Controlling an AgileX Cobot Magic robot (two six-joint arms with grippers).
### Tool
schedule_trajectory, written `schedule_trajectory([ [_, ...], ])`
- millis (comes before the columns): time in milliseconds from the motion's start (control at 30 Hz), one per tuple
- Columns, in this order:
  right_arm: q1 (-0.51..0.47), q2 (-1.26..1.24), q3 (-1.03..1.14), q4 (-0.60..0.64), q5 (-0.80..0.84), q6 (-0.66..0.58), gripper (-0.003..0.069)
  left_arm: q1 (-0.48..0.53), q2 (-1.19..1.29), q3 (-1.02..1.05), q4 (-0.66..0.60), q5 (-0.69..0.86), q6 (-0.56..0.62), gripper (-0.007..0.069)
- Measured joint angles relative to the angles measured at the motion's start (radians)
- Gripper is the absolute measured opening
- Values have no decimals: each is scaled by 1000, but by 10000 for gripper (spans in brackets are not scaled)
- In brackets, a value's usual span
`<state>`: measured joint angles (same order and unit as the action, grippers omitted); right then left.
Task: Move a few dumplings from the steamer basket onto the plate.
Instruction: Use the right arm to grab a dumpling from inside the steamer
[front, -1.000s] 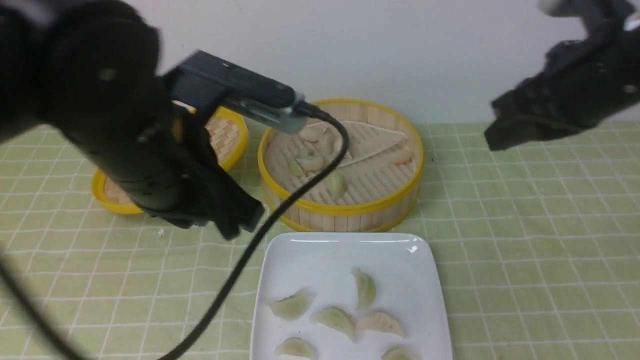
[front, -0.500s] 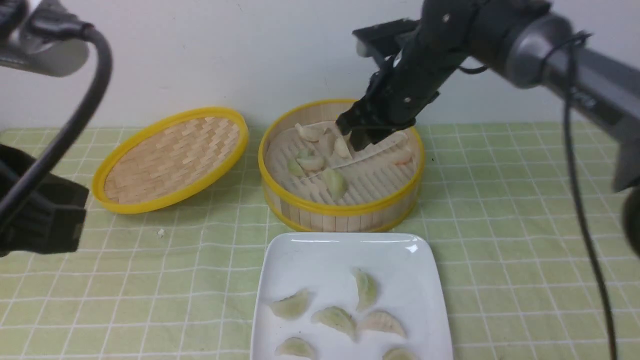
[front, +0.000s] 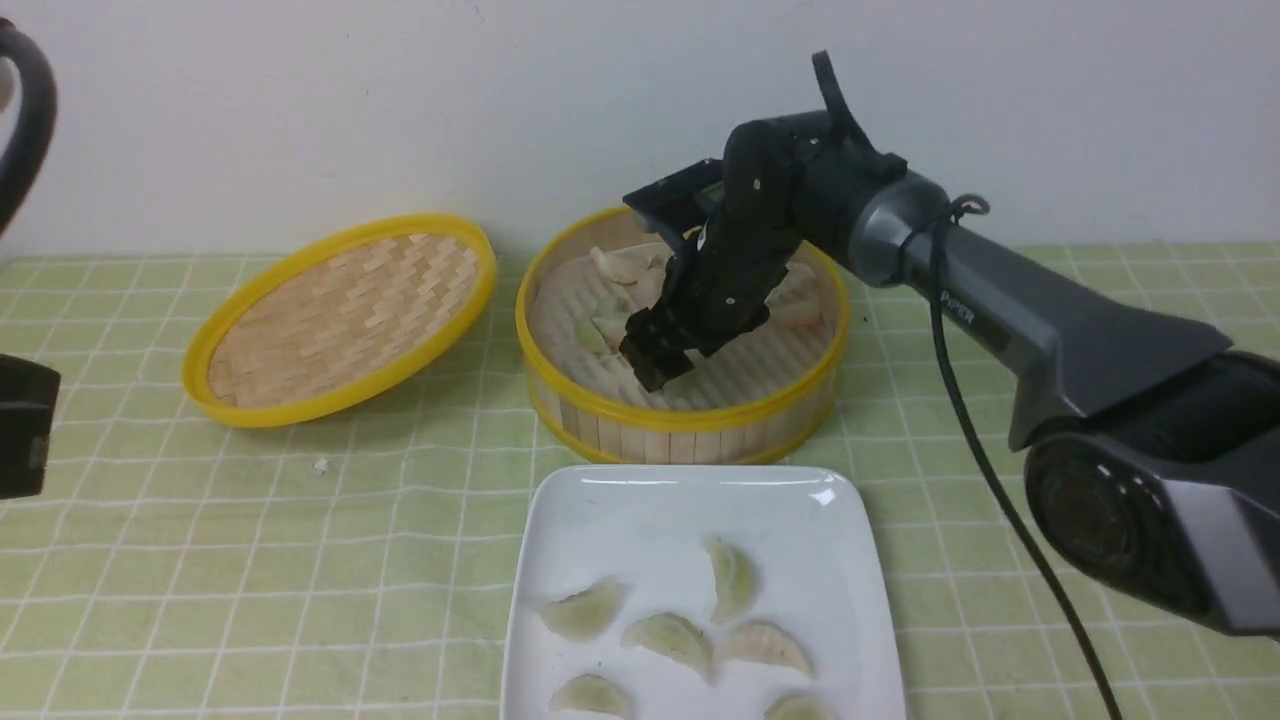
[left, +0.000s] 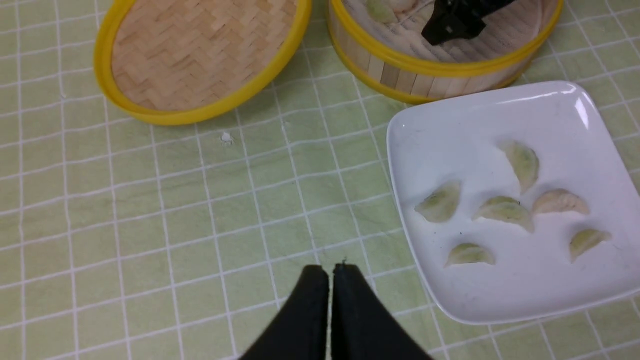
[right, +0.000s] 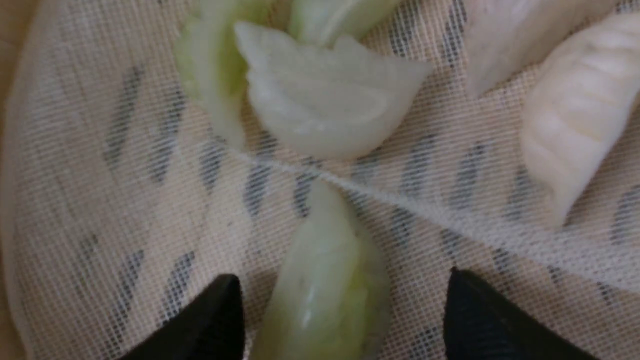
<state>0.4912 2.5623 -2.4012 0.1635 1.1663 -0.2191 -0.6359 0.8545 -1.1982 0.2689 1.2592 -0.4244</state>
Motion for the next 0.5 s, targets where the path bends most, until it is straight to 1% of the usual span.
schedule_trajectory([
  [33,0,1,-1,-6,3,7,415,0,0,0,0,0,0,-6],
  [100,1,2,-5,-18,18,18,290,0,0,0,0,0,-1,-6],
  [133,1,2,-9,-27,38,25,261,0,0,0,0,0,-2,-6],
  [200,1,-3,-24,-37,65,36,274,0,-1,0,0,0,-2,-6],
  [333,-3,-50,-34,-37,82,75,276,0,-1,0,0,0,-2,-6],
  [433,-4,-154,-20,-37,83,100,276,0,-1,0,0,1,-2,-6],
  [500,-4,-252,44,-38,82,101,276,0,-1,0,0,1,-2,-6],
])
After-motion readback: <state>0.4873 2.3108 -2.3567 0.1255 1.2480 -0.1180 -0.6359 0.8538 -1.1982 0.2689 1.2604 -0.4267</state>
